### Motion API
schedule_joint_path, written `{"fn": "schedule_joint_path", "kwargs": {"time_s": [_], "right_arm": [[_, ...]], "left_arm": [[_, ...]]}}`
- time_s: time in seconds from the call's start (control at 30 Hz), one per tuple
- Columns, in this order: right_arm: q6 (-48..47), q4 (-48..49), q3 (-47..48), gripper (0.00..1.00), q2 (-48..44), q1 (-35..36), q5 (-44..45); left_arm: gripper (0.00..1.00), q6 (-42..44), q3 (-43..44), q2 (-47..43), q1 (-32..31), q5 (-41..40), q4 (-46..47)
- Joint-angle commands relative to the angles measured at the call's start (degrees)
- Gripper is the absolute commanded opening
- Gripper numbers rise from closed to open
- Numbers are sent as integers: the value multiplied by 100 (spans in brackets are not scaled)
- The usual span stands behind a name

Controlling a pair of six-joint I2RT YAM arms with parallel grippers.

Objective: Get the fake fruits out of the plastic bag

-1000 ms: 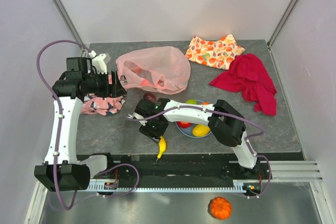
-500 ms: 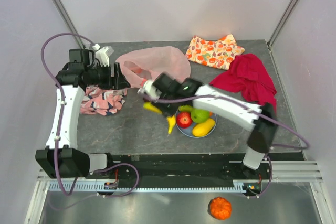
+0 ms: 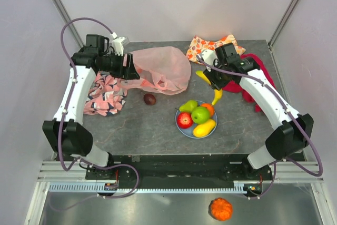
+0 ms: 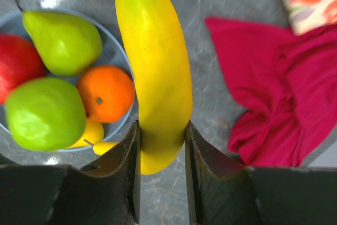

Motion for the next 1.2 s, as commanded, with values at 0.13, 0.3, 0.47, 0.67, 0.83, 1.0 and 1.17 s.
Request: {"fn": "schedule_joint_path", "kwargs": {"time_s": [0.13, 0.3, 0.47, 0.67, 0.83, 1.0, 1.17], "right_arm": [[-834, 71, -600, 15, -19, -232, -556], [-1256, -26, -882, 17, -62, -285, -1081], [-1345, 71, -1163, 18, 34, -303, -1417], [-1380, 177, -1181, 19, 210, -294, -1795], [-1406, 168, -1199, 22, 359, -285, -1962], [-1406, 142, -1216, 24, 491, -294, -2068], [-1468, 45, -1190, 30, 544, -285, -2077]], "left_arm": [[75, 346, 526, 532, -25, -239, -211], [75, 346, 508, 743, -69, -266, -202], [75, 407, 622, 884, -253, -397, -255], [75, 478, 605, 937, -411, -556, -307], [74, 495, 544, 919, -438, -626, -308], [74, 530, 552, 893, -456, -705, -325], [74, 548, 482, 867, -473, -740, -334]]}}
